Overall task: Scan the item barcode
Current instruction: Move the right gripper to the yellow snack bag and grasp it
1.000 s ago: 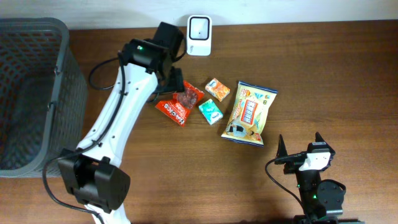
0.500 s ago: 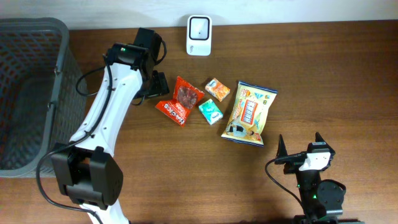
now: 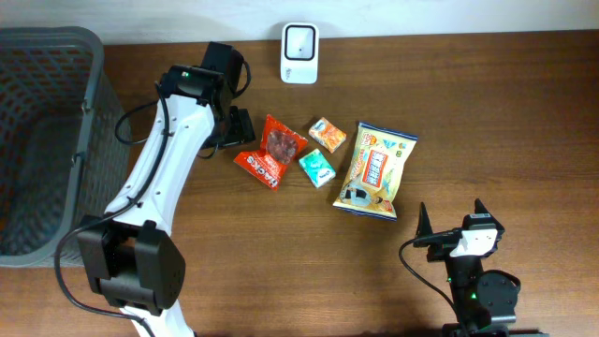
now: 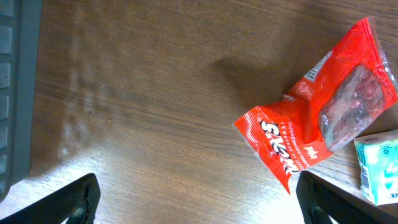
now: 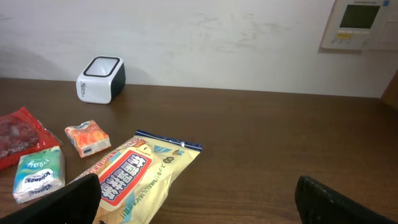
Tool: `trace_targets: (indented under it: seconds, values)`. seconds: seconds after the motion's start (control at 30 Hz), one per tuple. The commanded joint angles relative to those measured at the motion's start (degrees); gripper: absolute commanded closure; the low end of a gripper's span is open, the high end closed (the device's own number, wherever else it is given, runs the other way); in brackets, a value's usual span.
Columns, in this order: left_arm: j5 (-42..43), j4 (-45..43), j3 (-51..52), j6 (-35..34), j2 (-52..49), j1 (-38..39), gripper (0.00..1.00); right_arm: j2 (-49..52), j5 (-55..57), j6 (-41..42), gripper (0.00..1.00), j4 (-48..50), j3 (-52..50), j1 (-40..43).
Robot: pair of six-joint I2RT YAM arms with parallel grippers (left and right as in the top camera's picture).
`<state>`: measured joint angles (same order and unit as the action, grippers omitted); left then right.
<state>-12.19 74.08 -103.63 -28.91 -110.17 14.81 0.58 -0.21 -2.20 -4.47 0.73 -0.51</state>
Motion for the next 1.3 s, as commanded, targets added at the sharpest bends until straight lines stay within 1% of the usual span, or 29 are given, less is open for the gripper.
trace_targets:
  seconds: [0.0,0.07,0.1,0.13,0.17,0.2,0.27,0.3,0.33,0.37,0.4,0.43,0.47,0.5,0.57,0.6,0.63,0.67,0.7,0.73,0.77,0.8,0.83,0.87,0.9,1.0,1.03,1.07,1.27]
  values:
    - [0.6,-0.1,0.4,0.7,-0.5,-0.2,0.01,-0.4,-0.5,-0.3,0.01,2.2,-0.4,0.2]
    - [0.6,-0.1,0.4,0.7,-0.5,-0.2,0.01,-0.4,-16.5,5.8,0.01,8.1,-0.4,0.2]
    - [0.6,-0.1,0.4,0.7,-0.5,-0.2,0.01,-0.4,-30.7,12.3,0.01,10.4,-0.4,0.2]
    - [0.6,-0.1,0.4,0.7,-0.5,-0.2,0.01,-0.4,-41.3,16.0,0.01,10.7,-0.4,0.2]
    - [0.6,-0.1,0.4,0.7,-0.5,-0.2,0.01,-0.4,-46.4,16.7,0.01,14.8,-0.4,0.2]
    - [0.6,-0.1,0.4,0.7,-0.5,-0.2,0.01,-0.4,-46.7,16.7,0.02,19.8,-0.4,0.2]
    - [0.6,-0.1,0.4,0.7,-0.5,-0.2,0.01,-0.4,-40.3,21.2,0.01,35.1,-0.4,0.2]
    - [0.6,-0.1,0.4,0.7,-0.5,-0.2,0.01,-0.4,-34.3,21.1,0.01,39.0,0.5,0.2]
    - [0.6,-0.1,0.4,0.7,-0.5,-0.2,0.01,-0.1,-29.0,20.9,0.02,39.0,2.1,0.2]
    - [0.6,-0.1,0.4,0.7,-0.5,-0.2,0.01,0.9,-27.9,18.1,0.01,38.2,4.1,0.2]
    - [0.6,-0.1,0.4,0.7,-0.5,-0.2,0.01,3.1,-28.0,15.2,0.02,34.6,7.6,0.2]
    - [0.6,-0.1,0.4,0.7,-0.5,-0.2,0.01,6.4,-28.0,12.7,0.01,28.0,12.0,0.2]
    - [0.6,-0.1,0.4,0.7,-0.5,-0.2,0.01,18.4,-27.9,5.5,0.02,8.4,24.9,0.2]
    - [0.6,-0.1,0.4,0.7,-0.5,-0.2,0.01,22.3,-27.3,3.9,0.02,3.5,28.4,0.2]
    - [0.6,-0.1,0.4,0.7,-0.5,-0.2,0.01,37.0,-24.1,2.8,0.02,-10.2,40.0,0.2]
    - [0.6,-0.1,0.4,0.7,-0.5,-0.2,0.01,45.3,-24.8,2.8,0.02,-16.1,46.1,0.2]
    - [0.6,-0.1,0.4,0.7,-0.5,-0.2,0.01,56.3,-27.6,2.8,0.02,-25.1,54.3,0.2]
    - [0.6,-0.1,0.4,0.7,-0.5,-0.2,0.01,62.9,-30.1,2.9,0.02,-29.0,58.5,0.2]
    - [0.6,-0.1,0.4,0.7,-0.5,-0.2,0.01,69.9,-36.4,4.2,0.02,-31.6,61.8,0.2]
    - [0.6,-0.1,0.4,0.7,-0.5,-0.2,0.01,74.5,-41.4,4.7,0.01,-33.5,63.1,0.2]
    - [0.6,-0.1,0.4,0.7,-0.5,-0.2,0.01,82.5,-46.8,4.8,0.02,-33.2,63.3,0.2]
    - [0.6,-0.1,0.4,0.7,-0.5,-0.2,0.01,88.1,-46.6,5.3,0.02,-32.6,63.3,0.2]
    - [0.6,-0.1,0.4,0.7,-0.5,-0.2,0.01,92.0,-42.5,11.1,0.01,-32.2,63.3,0.4]
    - [0.6,-0.1,0.4,0.7,-0.5,-0.2,0.01,94.8,-35.4,19.2,0.00,-32.2,63.3,0.8]
    - [0.6,-0.1,0.4,0.7,-0.5,-0.2,0.01,96.6,-30.7,22.4,0.01,-32.1,63.3,1.4]
    - [0.6,-0.1,0.4,0.7,-0.5,-0.2,0.01,97.4,-27.1,22.2,0.01,-33.3,63.2,3.2]
    - [0.6,-0.1,0.4,0.7,-0.5,-0.2,0.01,97.4,-25.5,22.2,0.04,-34.0,63.2,3.2]
    - [0.6,-0.1,0.4,0.7,-0.5,-0.2,0.01,97.4,-22.6,22.2,0.10,-35.3,63.1,3.2]
    - [0.6,-0.1,0.4,0.7,-0.5,-0.2,0.01,100.3,-22.2,22.5,0.10,-34.8,62.1,0.9]
